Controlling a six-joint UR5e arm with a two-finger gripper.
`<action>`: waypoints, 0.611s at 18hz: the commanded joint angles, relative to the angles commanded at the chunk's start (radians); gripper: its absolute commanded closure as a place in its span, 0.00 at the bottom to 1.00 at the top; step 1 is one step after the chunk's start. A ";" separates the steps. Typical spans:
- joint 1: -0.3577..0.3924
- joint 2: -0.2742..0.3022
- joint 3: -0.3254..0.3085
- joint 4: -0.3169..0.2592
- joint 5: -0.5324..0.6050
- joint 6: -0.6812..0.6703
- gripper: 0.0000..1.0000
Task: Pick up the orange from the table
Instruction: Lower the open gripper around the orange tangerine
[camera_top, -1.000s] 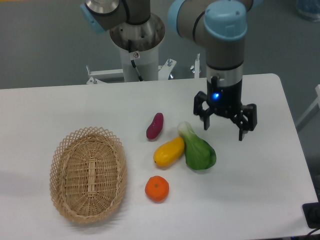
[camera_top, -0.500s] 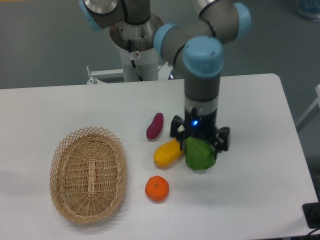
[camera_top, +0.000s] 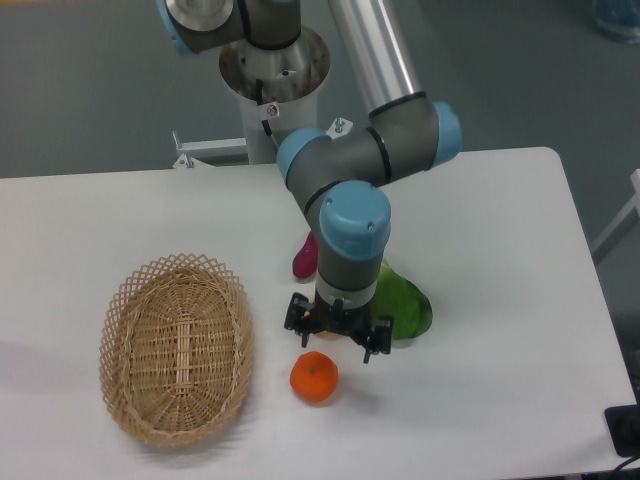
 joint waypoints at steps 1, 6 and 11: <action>-0.002 -0.002 -0.003 0.000 0.000 0.000 0.00; -0.025 -0.044 -0.015 0.057 0.014 -0.017 0.00; -0.025 -0.066 -0.014 0.071 0.014 -0.015 0.00</action>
